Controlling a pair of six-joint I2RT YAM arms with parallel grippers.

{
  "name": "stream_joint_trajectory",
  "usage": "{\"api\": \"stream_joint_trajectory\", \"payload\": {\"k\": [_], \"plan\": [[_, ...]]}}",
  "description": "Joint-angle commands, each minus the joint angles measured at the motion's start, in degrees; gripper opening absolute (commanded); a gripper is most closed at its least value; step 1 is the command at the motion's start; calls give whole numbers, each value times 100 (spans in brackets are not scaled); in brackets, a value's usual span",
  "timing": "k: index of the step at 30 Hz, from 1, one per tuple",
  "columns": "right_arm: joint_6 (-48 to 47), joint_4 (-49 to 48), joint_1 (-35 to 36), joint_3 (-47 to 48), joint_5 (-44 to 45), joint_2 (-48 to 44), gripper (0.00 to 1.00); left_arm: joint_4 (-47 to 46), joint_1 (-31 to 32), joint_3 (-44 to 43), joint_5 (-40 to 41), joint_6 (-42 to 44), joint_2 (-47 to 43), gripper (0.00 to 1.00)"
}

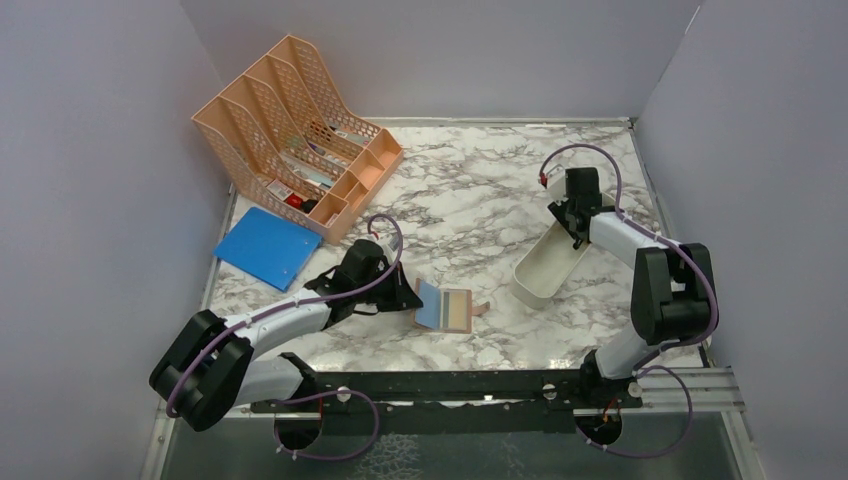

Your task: Put the credit cards into the card holder

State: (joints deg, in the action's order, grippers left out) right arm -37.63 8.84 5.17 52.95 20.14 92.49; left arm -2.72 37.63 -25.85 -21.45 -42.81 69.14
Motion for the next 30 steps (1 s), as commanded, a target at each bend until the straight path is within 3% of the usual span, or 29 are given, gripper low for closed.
{"api": "stream_joint_trajectory", "payload": {"k": [1, 7, 25, 30], "plan": [[-78, -212, -34, -31, 219, -29, 50, -72, 16, -95, -61, 61, -82, 0], [21, -149, -34, 26, 168, -107, 40, -2, 17, -111, -38, 95, -124, 0], [221, -18, -34, 98, 14, -389, 31, 68, 17, -71, -4, 27, -317, 0], [234, 50, -34, 127, -31, -430, 23, 98, 17, -81, 5, 47, -315, 0]]}}
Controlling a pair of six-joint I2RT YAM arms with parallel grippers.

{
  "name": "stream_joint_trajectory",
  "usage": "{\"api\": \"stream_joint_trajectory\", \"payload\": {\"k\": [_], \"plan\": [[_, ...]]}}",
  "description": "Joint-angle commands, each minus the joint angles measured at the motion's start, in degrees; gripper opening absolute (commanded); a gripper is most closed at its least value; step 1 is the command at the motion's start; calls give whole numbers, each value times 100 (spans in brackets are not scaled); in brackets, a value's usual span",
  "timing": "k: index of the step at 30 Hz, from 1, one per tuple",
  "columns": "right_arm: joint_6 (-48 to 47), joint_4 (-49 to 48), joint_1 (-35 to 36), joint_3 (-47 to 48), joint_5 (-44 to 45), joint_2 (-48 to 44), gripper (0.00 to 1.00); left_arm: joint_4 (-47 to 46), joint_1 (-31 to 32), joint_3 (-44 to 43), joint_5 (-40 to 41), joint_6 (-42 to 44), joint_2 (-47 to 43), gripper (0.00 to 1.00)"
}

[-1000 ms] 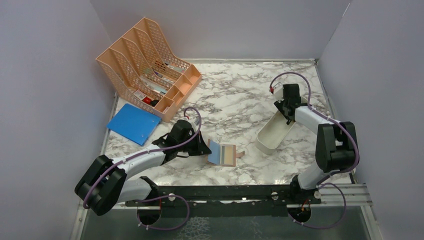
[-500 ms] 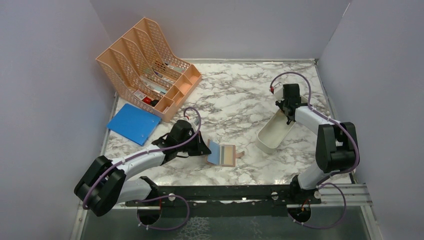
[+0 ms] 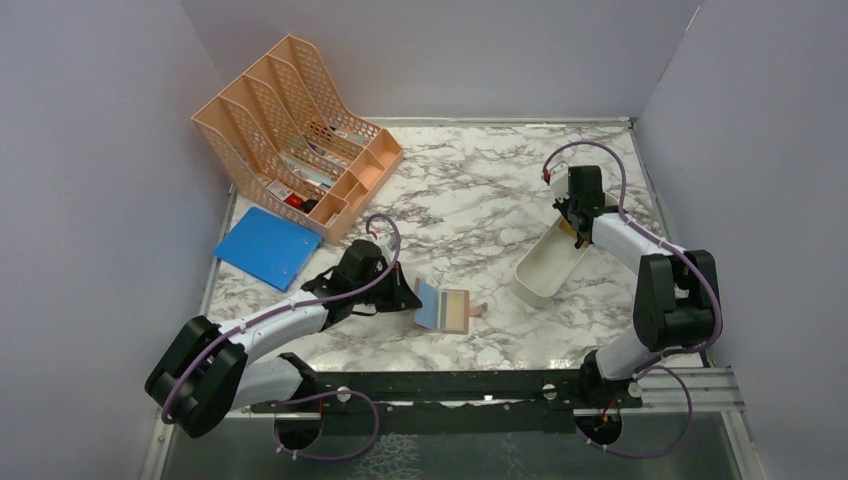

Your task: Put the credit cards into the card holder

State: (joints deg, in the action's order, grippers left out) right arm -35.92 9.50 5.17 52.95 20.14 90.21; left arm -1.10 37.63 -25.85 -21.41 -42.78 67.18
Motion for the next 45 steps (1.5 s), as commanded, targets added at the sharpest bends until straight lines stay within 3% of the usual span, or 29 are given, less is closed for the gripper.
{"api": "stream_joint_trajectory", "payload": {"k": [1, 8, 10, 14, 17, 23, 29, 36, 45], "plan": [[78, 46, -34, 149, -40, -210, 20, -51, 14, -94, -3, 58, -117, 0], [202, 91, -34, 138, -285, -208, 4, -20, 17, -75, -12, 41, -196, 0], [232, 120, -34, 149, -263, -184, 4, 21, 17, -78, 17, 57, -242, 0], [250, 17, -34, 67, -227, -174, 12, 49, 17, -57, 38, 51, -303, 0], [302, 106, -34, 76, -300, -146, 26, 49, 17, -51, 30, 42, -326, 0], [359, 206, -34, 47, -516, -55, 46, 34, 17, -51, 27, 34, -328, 1], [263, 113, -34, 33, -394, 189, 52, 14, 17, -56, 21, 48, -293, 1], [124, -72, -34, 34, 49, 414, 52, 71, 17, -96, 60, 103, -276, 0], [139, -133, -34, 43, 211, 73, 36, 53, 17, -96, 68, 106, -271, 0]]}}
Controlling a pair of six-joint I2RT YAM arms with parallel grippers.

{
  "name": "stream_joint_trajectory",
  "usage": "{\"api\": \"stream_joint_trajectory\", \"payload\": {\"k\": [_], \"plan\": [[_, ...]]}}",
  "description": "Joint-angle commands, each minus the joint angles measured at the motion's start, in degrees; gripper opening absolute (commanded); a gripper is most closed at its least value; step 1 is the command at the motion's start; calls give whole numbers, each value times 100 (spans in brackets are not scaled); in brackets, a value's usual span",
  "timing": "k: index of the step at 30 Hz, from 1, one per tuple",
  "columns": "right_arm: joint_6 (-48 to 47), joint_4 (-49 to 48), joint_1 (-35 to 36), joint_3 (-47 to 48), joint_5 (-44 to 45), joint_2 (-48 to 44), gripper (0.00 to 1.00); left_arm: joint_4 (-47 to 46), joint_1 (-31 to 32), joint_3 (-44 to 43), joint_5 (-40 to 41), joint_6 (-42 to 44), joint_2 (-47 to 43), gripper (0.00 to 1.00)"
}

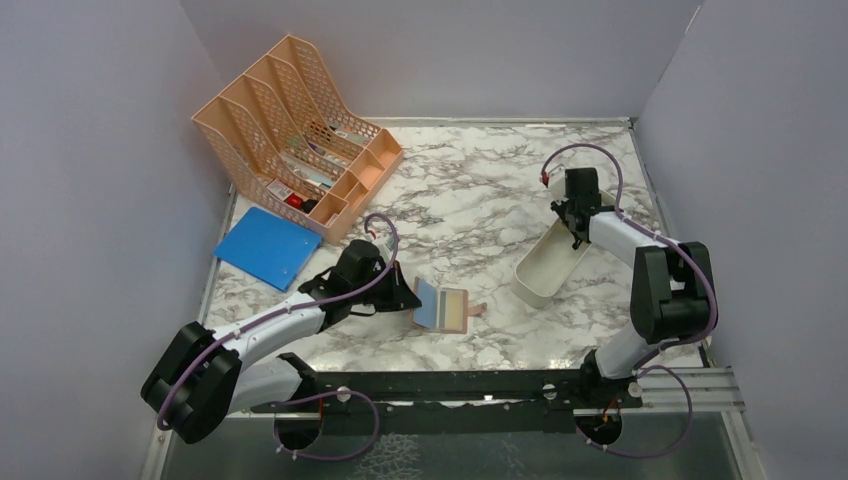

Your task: Put the credit cards into the card holder

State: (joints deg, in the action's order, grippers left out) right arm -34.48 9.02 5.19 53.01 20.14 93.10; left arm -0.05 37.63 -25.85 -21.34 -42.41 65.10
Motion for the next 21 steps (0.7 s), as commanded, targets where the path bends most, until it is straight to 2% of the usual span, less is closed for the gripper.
{"api": "stream_joint_trajectory", "payload": {"k": [1, 12, 21], "plan": [[-18, -115, -36, 23, 217, -262, 34, -55, 14, -96, 56, 67, -67, 0], [30, 7, -36, 78, 150, -399, 21, -30, 17, -66, 77, 42, -127, 0], [349, 703, -36, 335, -392, -632, 2, -117, 17, -3, 81, 7, -90, 0]]}}
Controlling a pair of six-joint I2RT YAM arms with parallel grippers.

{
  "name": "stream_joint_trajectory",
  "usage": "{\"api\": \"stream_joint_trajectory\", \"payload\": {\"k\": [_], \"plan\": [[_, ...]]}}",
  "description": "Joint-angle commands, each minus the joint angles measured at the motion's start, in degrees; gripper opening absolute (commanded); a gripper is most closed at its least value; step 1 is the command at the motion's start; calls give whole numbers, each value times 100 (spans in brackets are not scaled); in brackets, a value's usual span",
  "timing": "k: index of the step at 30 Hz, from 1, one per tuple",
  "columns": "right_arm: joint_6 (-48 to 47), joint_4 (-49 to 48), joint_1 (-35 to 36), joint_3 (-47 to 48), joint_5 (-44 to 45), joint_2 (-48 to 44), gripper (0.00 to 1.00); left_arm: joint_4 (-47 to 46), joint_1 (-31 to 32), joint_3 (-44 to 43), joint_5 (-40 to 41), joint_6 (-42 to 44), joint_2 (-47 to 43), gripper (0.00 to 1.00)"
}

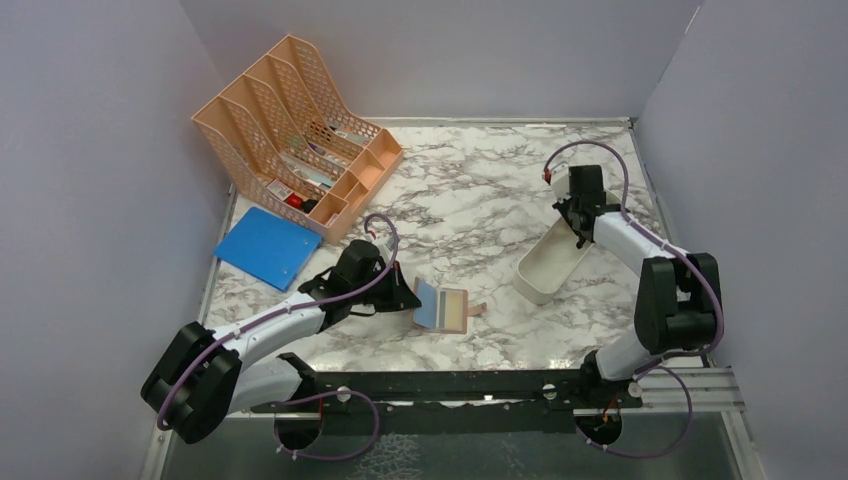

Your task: Put the credit cards into the card holder

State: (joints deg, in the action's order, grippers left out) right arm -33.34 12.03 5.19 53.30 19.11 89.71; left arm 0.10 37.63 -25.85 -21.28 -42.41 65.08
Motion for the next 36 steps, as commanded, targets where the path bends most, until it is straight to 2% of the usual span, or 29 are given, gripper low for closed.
{"api": "stream_joint_trajectory", "payload": {"k": [1, 6, 15, 18, 26, 31, 36], "plan": [[307, 597, -36, 367, -464, -330, 1, -162, 17, 10, 73, -7, -73, 0], [540, 1061, -36, 457, -1037, -633, 1, -180, 17, 27, 78, -34, -30, 0], [1157, 1468, -36, 794, -977, -991, 1, -411, 17, 25, 19, -261, -30, 0], [1428, 1490, -36, 888, -1285, -1104, 1, -573, 17, 1, -56, -376, -18, 0], [2800, 1893, -36, 1471, -1882, -1363, 1, -1312, 17, 32, -178, -776, 232, 0], [3826, 1917, -36, 1521, -2588, -1526, 1, -1635, 17, 187, -72, -907, 413, 0], [4543, 1957, -16, 1463, -3819, -1408, 1, -1367, 16, 153, 14, -783, 502, 12]]}}
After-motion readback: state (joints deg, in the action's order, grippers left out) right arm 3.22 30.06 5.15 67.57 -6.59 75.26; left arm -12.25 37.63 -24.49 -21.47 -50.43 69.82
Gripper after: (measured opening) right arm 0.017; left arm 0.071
